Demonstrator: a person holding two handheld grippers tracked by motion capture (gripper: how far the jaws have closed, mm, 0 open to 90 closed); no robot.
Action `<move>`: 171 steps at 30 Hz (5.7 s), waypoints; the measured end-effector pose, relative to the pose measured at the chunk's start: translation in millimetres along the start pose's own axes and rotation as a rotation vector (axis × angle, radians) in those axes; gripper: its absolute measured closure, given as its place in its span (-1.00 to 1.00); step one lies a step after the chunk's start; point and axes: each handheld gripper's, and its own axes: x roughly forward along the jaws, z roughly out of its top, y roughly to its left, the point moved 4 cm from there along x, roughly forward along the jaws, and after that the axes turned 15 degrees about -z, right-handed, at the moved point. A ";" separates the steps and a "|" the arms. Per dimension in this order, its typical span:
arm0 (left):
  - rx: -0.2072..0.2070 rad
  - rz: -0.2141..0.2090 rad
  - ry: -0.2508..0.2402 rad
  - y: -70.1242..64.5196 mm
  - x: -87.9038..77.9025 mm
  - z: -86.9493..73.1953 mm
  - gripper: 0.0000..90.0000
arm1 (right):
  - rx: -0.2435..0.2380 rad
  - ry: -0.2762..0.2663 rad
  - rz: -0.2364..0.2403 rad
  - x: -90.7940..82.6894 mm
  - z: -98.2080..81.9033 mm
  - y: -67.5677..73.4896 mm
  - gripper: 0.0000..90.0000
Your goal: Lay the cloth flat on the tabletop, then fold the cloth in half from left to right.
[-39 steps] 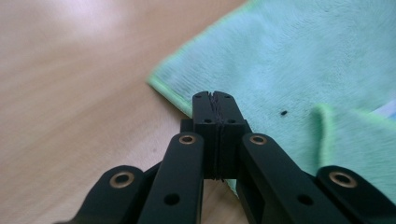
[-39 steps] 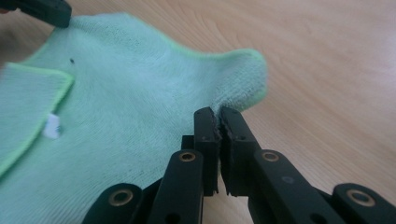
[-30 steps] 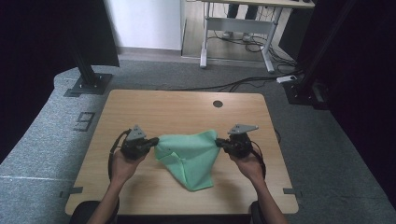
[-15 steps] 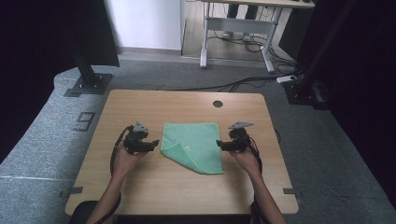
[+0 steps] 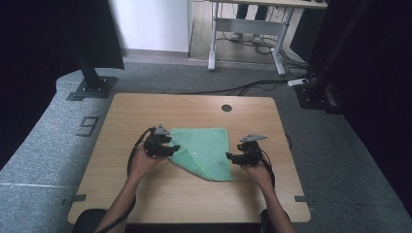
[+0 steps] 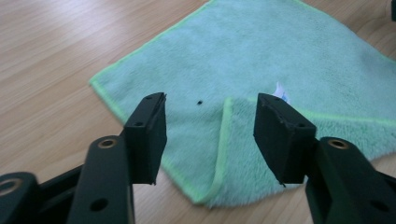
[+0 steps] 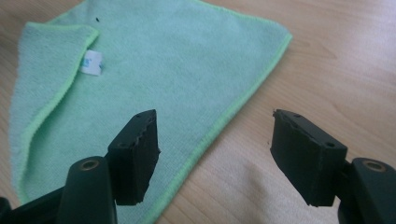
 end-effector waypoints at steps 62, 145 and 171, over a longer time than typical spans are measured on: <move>-0.010 -0.100 0.000 -59.6 -43.9 -68.8 0.70 | -0.003 0.015 -0.103 19.1 -34.5 4.2 -0.66; -0.091 0.095 0.006 6.2 -30.1 -77.6 -0.89 | 0.030 0.011 -0.097 -8.3 -44.8 -15.5 -0.86; -0.108 0.190 0.017 41.7 17.9 -48.4 -0.85 | -0.035 0.039 -0.036 1.4 -31.6 26.2 -0.76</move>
